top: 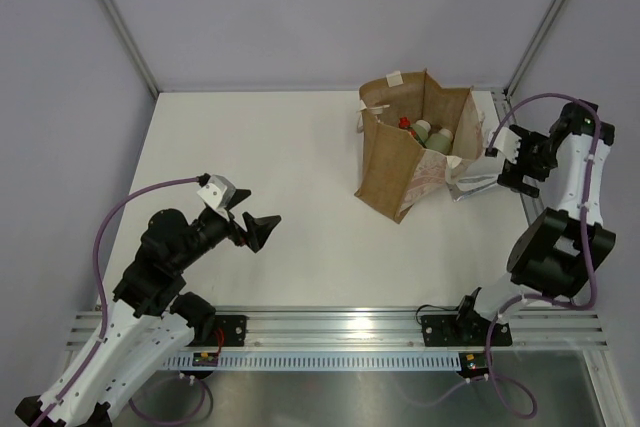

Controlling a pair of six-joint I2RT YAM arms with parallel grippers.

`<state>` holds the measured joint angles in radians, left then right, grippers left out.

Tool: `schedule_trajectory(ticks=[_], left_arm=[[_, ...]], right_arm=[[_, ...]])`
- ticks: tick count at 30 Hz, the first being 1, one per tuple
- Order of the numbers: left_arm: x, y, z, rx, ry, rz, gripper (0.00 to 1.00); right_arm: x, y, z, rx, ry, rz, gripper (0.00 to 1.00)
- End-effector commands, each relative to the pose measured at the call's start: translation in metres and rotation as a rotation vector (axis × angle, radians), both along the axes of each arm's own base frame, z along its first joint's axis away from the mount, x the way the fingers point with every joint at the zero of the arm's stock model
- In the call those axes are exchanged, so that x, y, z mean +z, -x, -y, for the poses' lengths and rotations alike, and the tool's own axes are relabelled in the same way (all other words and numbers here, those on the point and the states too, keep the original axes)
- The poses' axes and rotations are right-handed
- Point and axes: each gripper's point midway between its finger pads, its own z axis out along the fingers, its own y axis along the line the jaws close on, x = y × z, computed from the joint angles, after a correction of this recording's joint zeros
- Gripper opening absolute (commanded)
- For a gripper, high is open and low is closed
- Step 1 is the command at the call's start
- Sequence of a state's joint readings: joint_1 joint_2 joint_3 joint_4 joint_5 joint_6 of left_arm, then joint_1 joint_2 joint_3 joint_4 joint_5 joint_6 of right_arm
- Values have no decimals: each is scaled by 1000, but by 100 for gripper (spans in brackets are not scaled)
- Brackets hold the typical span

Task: Place the personal care products into the canvas bag

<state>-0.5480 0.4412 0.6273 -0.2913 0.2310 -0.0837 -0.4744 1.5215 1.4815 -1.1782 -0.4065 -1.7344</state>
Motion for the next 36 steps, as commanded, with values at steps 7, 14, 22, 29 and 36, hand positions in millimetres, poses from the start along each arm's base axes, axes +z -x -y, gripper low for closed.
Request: schedule_trajectory(ticks=[7,14,22,29,36], left_arm=[[11,0,1,-9,10,44,99],[11,1,0,-11,10,44,99],[12,-1,-3,3,10,44,99],[11,-3,-4,8,13,42,99],[10,-5,-5,13,11,39,99]], right_arm=[[-57,-39,39,325,159,-107,100],[-84,-68,48,371,167,-103,100],[-130,-78,54,420,214,-158,99],[-143,-103,52,411,254,-153,100],[-164,-91,38,473,310,-281,91]])
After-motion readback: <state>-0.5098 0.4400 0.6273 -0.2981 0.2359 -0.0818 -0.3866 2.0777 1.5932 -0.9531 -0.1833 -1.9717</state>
